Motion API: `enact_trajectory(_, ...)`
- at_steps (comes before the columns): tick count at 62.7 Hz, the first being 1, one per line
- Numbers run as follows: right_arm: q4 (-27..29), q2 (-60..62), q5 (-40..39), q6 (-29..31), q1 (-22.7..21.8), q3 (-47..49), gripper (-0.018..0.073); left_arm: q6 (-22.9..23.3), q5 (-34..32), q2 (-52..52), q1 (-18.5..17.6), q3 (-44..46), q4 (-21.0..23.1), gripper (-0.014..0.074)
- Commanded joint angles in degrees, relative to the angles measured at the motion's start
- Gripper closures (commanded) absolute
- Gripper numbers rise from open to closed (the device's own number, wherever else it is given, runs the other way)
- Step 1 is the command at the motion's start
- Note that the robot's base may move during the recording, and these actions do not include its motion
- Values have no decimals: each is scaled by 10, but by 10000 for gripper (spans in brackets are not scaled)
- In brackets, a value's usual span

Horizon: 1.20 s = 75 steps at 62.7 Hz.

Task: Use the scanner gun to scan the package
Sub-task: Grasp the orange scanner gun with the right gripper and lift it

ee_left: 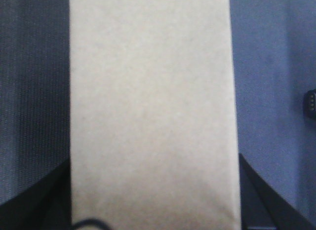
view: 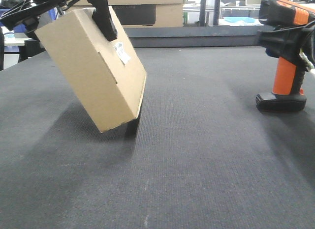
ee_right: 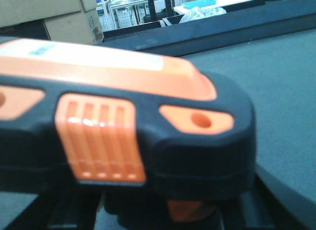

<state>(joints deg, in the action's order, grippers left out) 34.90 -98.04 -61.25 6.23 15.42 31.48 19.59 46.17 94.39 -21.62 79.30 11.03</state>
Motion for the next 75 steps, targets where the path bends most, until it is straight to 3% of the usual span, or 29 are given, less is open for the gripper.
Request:
enact_trajectory(1,-9,16,-22,56,-3,1,727,0,-5,-4,-2,2,15,707)
enact_trajectory(11,-16,56,-22,231,-3,4,727,0,-5,-4,-2,2,18,707)
enact_trajectory(19,-16,80,-22,324,-3,4,727,0,-5,-4,-2,2,18,707)
enact_trajectory(31,-16,84,-14,338,-3,4,727,0,-5,-4,-2,2,20,707)
enact_trajectory(41,-16,84,-1,388,-3,4,727,0,-6,-4,-2,2,20,707)
enact_trajectory(52,-16,84,-1,388,-3,4,727,0,-6,-4,-2,2,20,707)
enact_trajectory(56,-16,84,-5,367,-3,4,727,0,-6,-4,-2,2,20,707)
enact_trajectory(69,-16,84,-4,72,-3,4,727,0,-6,-4,-2,2,20,707)
enact_trajectory(75,-16,80,-6,20,-3,4,727,0,-5,-4,-2,2,20,707)
